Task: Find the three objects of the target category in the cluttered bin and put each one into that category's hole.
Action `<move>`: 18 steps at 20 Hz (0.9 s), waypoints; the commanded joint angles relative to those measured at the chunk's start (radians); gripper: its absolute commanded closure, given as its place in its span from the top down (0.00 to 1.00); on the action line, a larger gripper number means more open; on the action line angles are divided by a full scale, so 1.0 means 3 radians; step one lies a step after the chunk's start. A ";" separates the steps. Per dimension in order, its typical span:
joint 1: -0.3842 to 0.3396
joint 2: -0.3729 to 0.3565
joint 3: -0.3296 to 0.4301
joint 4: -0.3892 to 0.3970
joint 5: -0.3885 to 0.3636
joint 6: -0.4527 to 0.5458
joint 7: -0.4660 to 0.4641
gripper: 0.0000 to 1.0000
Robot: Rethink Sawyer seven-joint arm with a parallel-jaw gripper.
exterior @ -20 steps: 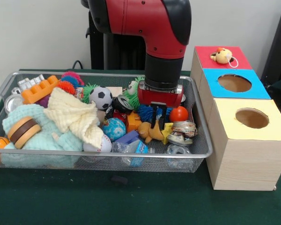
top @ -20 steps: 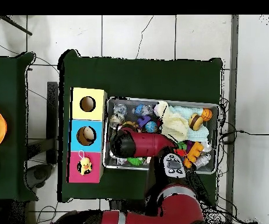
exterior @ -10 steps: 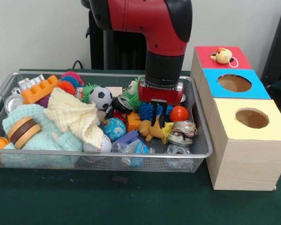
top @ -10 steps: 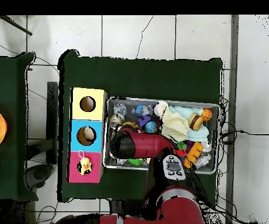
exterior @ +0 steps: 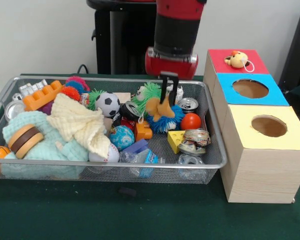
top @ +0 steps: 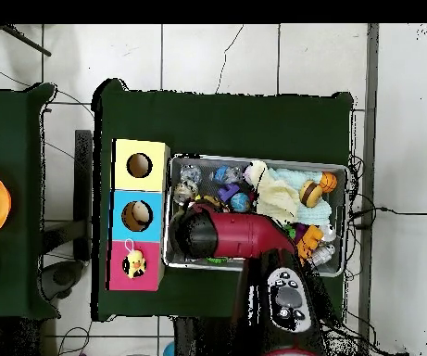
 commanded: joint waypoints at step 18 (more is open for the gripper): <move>0.0272 -0.1265 -0.0014 0.0118 0.0302 0.1435 0.0339 0.00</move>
